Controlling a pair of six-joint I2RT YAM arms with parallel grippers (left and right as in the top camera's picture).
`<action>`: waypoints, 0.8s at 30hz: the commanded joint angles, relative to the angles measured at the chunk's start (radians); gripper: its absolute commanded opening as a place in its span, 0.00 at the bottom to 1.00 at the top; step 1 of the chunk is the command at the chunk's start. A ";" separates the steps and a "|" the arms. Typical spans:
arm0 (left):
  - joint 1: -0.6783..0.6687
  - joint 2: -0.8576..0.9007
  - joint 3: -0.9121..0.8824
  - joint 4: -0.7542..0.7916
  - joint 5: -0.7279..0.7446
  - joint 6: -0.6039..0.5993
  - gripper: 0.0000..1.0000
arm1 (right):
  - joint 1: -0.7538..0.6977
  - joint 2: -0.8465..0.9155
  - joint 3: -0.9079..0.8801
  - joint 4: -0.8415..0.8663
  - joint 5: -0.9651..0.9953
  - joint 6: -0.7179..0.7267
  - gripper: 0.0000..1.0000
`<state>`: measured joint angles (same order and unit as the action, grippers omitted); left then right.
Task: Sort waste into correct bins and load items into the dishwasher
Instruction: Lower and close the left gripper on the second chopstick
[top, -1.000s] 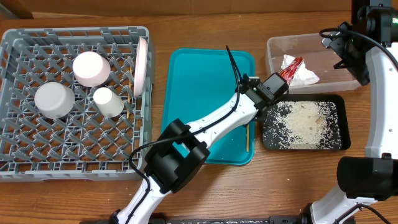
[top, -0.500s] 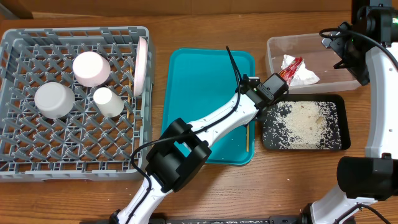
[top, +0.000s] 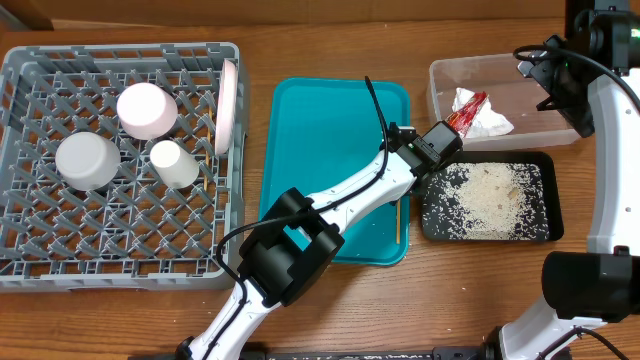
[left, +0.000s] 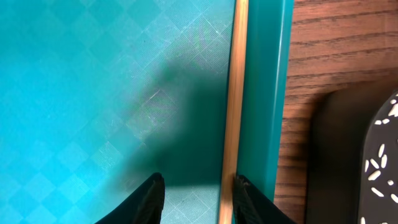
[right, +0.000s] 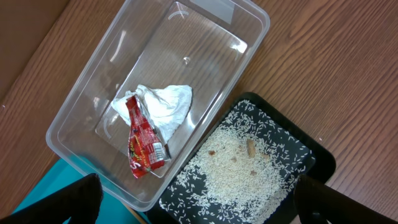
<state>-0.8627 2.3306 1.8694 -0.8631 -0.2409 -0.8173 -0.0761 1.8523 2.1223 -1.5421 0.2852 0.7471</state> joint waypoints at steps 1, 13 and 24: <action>-0.008 0.021 -0.016 0.000 -0.024 -0.017 0.38 | 0.003 -0.006 0.002 0.004 0.010 -0.004 1.00; -0.008 0.021 -0.050 0.009 -0.021 -0.017 0.38 | 0.003 -0.006 0.002 0.004 0.010 -0.004 1.00; 0.001 0.016 -0.018 -0.056 -0.022 -0.013 0.04 | 0.004 -0.006 0.002 0.004 0.010 -0.004 1.00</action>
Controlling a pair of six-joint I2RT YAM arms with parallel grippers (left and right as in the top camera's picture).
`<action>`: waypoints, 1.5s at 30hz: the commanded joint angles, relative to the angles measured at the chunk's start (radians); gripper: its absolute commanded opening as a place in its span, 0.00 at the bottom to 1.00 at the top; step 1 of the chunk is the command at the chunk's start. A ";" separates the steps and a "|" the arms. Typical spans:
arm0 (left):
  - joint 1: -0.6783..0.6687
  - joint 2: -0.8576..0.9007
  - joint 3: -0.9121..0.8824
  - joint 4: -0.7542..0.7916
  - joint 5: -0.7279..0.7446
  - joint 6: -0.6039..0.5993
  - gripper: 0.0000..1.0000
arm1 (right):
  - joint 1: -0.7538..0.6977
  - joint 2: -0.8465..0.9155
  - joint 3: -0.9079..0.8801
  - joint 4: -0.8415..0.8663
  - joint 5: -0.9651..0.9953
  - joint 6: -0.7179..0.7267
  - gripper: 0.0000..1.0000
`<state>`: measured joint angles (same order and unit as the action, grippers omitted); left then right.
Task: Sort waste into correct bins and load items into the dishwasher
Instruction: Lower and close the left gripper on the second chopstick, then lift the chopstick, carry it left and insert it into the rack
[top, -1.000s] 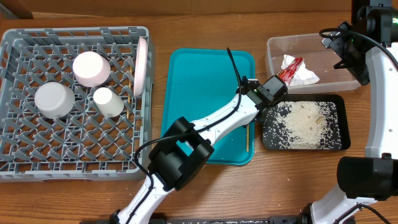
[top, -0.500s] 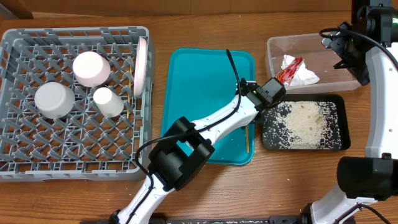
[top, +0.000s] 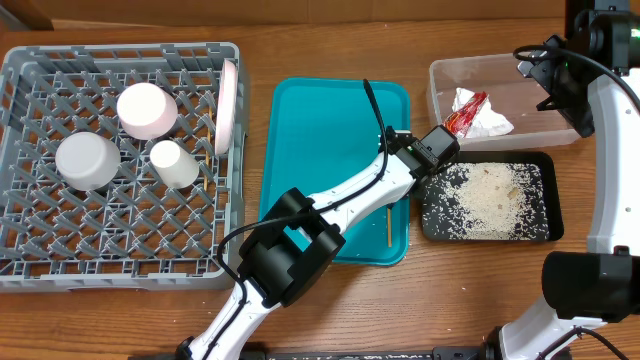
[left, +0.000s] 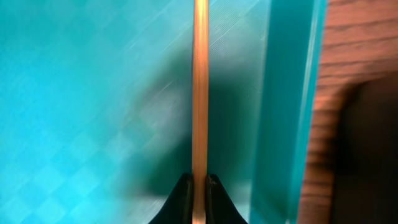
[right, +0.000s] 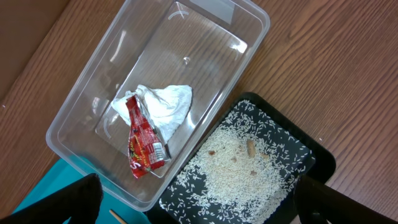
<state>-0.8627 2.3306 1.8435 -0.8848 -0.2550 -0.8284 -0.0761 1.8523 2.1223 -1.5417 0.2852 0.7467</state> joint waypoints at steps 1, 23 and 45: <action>0.006 0.014 0.023 -0.056 -0.007 0.003 0.04 | 0.003 -0.006 0.002 0.003 0.010 -0.003 1.00; 0.395 -0.064 0.854 -0.805 0.230 0.595 0.04 | 0.003 -0.006 0.002 0.003 0.010 -0.003 1.00; 0.899 -0.198 0.746 -0.803 0.193 0.789 0.04 | 0.003 -0.006 0.002 0.003 0.010 -0.003 1.00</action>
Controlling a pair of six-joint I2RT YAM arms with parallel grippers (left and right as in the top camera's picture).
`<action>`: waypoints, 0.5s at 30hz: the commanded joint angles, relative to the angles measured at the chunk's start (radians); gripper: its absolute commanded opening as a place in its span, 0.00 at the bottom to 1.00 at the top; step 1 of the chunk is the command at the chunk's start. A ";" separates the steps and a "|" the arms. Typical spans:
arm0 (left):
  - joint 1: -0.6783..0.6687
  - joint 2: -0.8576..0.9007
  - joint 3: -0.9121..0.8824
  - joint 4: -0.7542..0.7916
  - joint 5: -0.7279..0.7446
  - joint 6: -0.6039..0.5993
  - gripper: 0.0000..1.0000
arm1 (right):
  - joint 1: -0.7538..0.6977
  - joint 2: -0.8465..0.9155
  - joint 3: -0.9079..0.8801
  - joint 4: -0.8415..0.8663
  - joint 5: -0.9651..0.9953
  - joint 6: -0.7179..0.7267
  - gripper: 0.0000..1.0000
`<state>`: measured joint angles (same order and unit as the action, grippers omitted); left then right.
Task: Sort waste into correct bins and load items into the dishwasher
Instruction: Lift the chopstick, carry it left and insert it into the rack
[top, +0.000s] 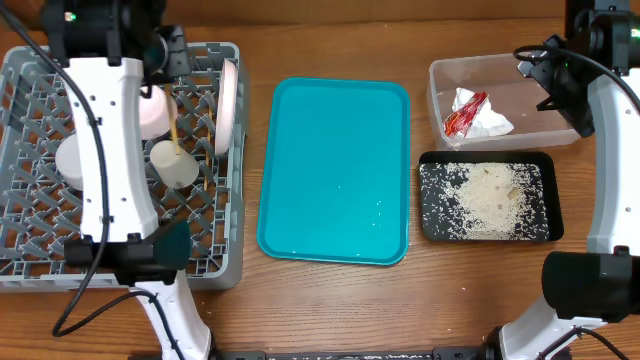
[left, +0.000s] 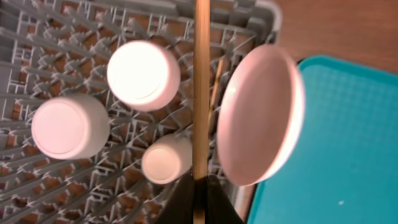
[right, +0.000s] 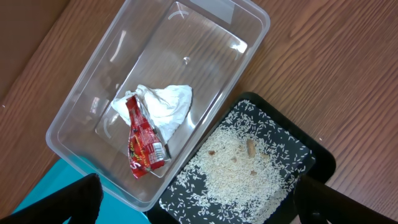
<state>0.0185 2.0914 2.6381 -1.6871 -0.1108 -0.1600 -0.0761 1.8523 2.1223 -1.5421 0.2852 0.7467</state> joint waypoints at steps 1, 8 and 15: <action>0.023 0.048 -0.064 0.004 0.050 0.139 0.04 | 0.004 -0.006 0.002 0.004 0.010 -0.003 1.00; 0.050 0.108 -0.211 0.098 0.035 0.209 0.05 | 0.003 -0.006 0.002 0.004 0.010 -0.003 1.00; 0.062 0.123 -0.370 0.227 -0.050 0.209 0.08 | 0.003 -0.006 0.002 0.004 0.010 -0.003 1.00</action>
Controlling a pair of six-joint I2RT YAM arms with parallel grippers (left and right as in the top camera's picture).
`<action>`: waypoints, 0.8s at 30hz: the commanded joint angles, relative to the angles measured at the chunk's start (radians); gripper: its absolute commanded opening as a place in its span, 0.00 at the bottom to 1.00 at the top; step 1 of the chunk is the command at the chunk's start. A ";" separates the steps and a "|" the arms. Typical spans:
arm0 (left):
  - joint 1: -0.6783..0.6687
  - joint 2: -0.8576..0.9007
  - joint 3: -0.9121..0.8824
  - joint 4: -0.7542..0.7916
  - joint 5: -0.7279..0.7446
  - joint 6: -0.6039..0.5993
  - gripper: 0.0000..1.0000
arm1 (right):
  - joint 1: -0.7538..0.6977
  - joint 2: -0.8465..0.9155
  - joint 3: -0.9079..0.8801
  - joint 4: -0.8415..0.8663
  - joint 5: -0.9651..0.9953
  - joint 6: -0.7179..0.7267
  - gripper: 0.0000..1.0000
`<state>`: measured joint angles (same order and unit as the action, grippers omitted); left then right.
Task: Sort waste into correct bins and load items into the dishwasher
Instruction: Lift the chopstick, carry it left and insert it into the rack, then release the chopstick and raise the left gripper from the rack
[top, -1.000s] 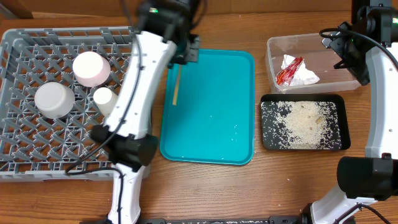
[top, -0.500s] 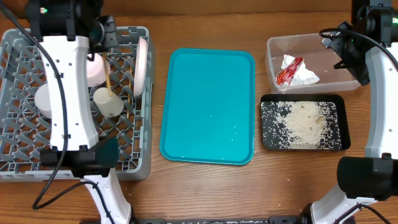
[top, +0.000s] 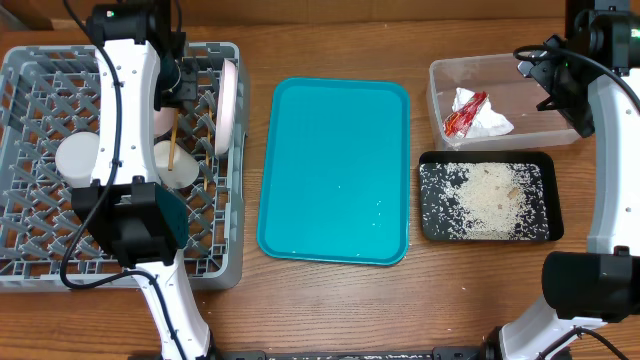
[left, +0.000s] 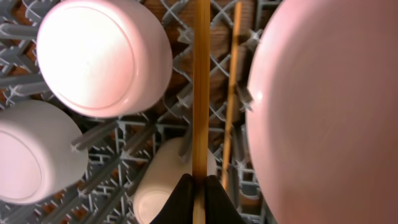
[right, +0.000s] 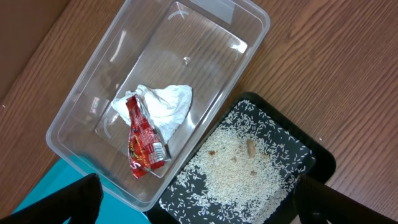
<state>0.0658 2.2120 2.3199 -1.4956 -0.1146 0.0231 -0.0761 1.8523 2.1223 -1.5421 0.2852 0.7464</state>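
Note:
My left gripper (left: 200, 186) is shut on a wooden chopstick (left: 200, 87), held low over the grey dish rack (top: 60, 240) between a pink bowl (left: 102, 56) and an upright pink plate (left: 326, 112). A second chopstick (left: 231, 93) lies in the rack beside it. From overhead the held chopstick (top: 174, 140) points down by the small cup (top: 170, 165). My right gripper (right: 193, 199) hangs open high above the clear bin (right: 155, 93) holding a red wrapper (right: 143, 146) and a white tissue (right: 163, 102).
An empty teal tray (top: 335, 170) lies mid-table. A black tray of rice (top: 488, 198) sits right of it, below the clear bin (top: 500, 100). A white bowl (top: 78, 158) stands upside down in the rack's left part.
My left gripper has dropped closer to the rack with the chopstick still in it, now right between the pink bowl and the plate. The right arm has not moved.
My left gripper was open around a chopstick at the teal tray's right edge. Then it was shut on it there. Later it held the chopstick above the dish rack, leaving the tray empty, and now it is down among the dishes.

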 joint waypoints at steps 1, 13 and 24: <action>0.016 0.003 -0.073 0.054 -0.046 0.027 0.08 | 0.003 -0.006 0.002 0.004 0.010 -0.003 1.00; 0.020 0.003 -0.204 0.194 0.069 0.023 0.09 | 0.004 -0.006 0.002 0.004 0.010 -0.003 1.00; 0.019 0.003 -0.204 0.206 0.137 0.026 0.23 | 0.003 -0.006 0.002 0.004 0.010 -0.003 1.00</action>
<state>0.0803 2.2127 2.1193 -1.2896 -0.0044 0.0341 -0.0761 1.8523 2.1223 -1.5417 0.2852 0.7471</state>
